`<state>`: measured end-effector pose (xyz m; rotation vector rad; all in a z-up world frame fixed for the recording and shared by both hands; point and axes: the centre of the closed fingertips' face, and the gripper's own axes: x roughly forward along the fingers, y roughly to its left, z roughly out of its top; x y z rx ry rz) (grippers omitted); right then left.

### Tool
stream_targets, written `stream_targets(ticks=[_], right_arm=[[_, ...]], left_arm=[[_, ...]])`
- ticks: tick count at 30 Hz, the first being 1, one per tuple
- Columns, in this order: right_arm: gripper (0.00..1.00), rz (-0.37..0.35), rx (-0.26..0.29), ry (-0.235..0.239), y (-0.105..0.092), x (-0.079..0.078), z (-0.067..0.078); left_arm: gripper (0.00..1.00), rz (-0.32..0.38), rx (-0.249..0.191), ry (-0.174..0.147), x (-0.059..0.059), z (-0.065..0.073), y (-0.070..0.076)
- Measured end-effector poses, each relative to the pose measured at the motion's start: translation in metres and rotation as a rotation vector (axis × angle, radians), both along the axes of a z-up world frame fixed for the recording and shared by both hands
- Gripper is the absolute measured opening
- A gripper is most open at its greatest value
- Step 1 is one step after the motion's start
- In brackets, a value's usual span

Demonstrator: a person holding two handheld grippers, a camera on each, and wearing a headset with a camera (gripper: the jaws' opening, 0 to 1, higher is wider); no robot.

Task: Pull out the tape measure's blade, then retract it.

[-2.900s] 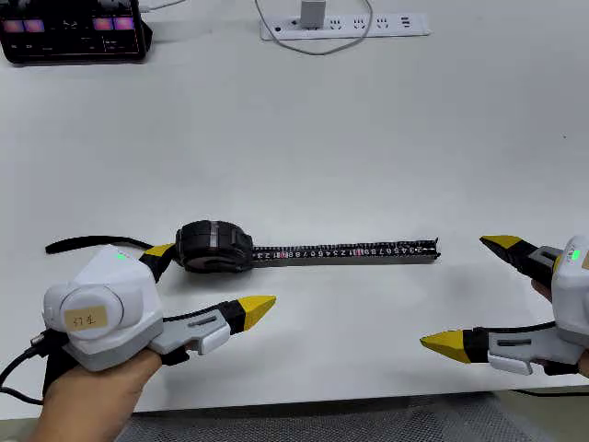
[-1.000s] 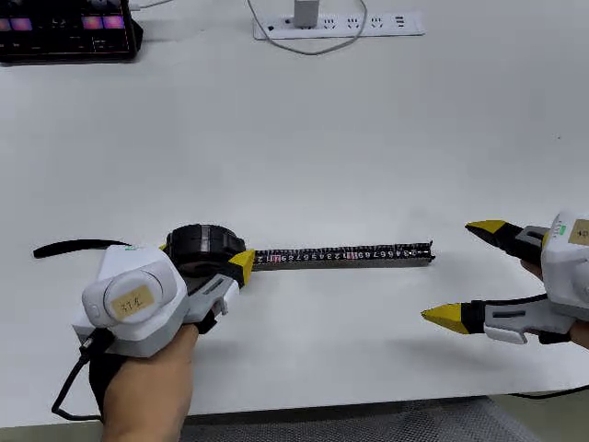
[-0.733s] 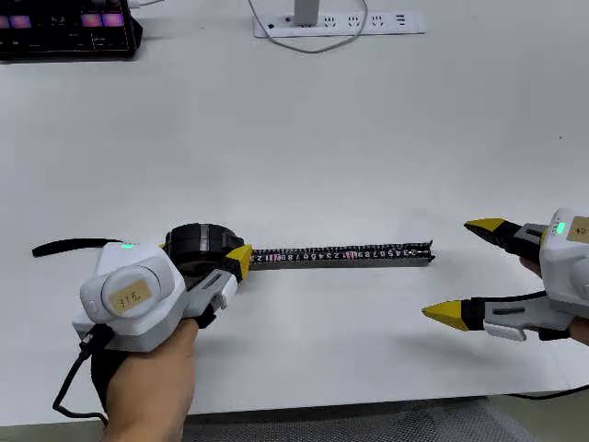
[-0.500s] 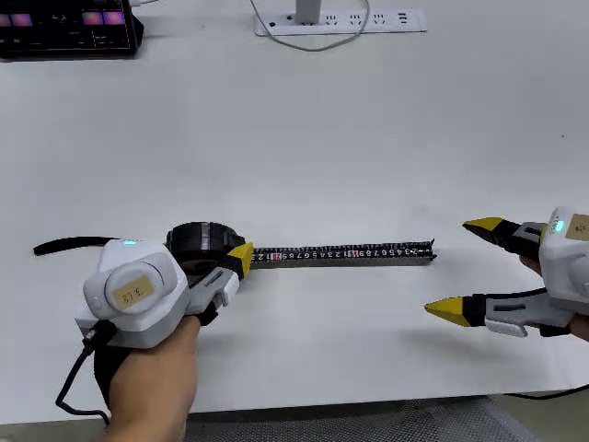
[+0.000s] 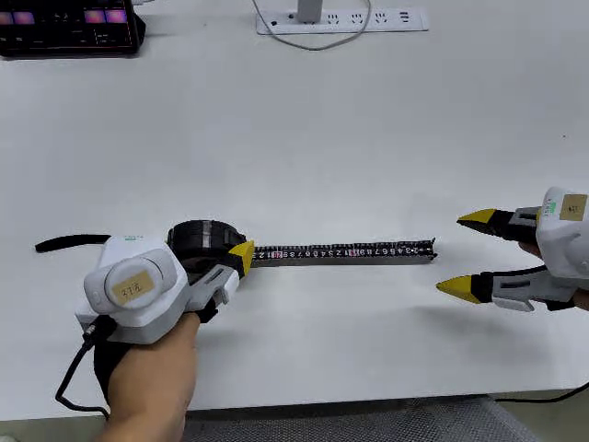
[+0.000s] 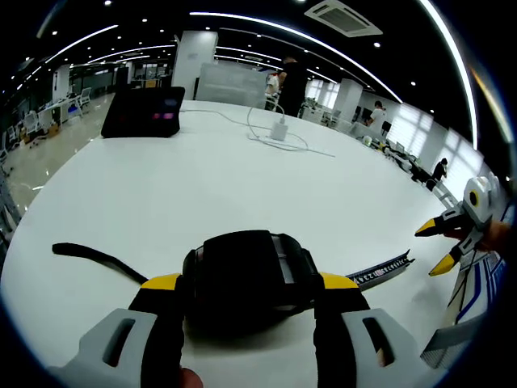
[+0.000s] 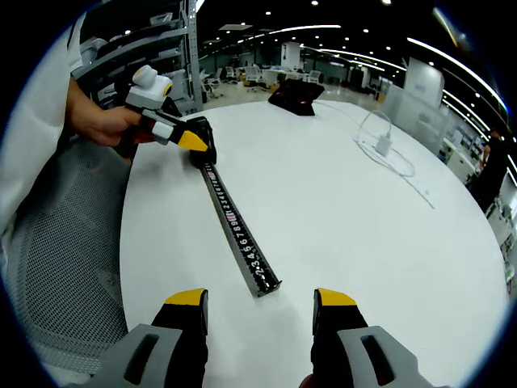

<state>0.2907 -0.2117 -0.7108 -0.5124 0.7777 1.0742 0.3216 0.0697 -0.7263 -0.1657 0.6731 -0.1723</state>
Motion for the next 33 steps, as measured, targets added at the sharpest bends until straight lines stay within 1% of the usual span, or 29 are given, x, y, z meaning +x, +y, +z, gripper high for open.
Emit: stream_targets(ticks=[4, 5, 6, 9, 13, 19, 23, 27, 33], right_arm=[[0.43, 0.047, -0.025, 0.011, 0.0, 0.001, -0.005], [0.4, 0.064, -0.033, 0.017, 0.0, 0.001, -0.007], [0.39, 0.07, -0.037, 0.015, 0.0, 0.002, -0.008], [0.38, 0.09, -0.04, 0.027, 0.002, 0.004, -0.009], [0.35, 0.137, -0.073, 0.031, 0.001, 0.007, -0.016], [0.31, 0.201, -0.106, 0.033, 0.005, 0.008, -0.021], [0.29, 0.235, -0.126, 0.041, 0.008, 0.007, -0.026], [0.25, 0.259, -0.132, 0.049, 0.009, 0.008, -0.029], [0.21, 0.282, -0.145, 0.058, 0.01, 0.009, -0.034]], left_arm=[[0.61, 0.0, -0.001, 0.002, 0.0, 0.0, 0.0], [0.61, -0.001, -0.002, 0.002, 0.0, 0.0, 0.0], [0.61, -0.001, -0.002, 0.003, 0.0, 0.0, 0.0], [0.61, 0.0, -0.002, 0.003, 0.0, 0.0, 0.0], [0.61, -0.001, -0.003, 0.005, 0.0, 0.0, 0.0], [0.61, -0.002, -0.005, 0.005, 0.0, -0.001, 0.0], [0.61, -0.002, -0.005, 0.006, 0.0, -0.001, 0.0], [0.61, -0.002, -0.005, 0.006, 0.0, -0.001, 0.0], [0.61, -0.002, -0.005, 0.009, 0.0, -0.001, 0.0]])
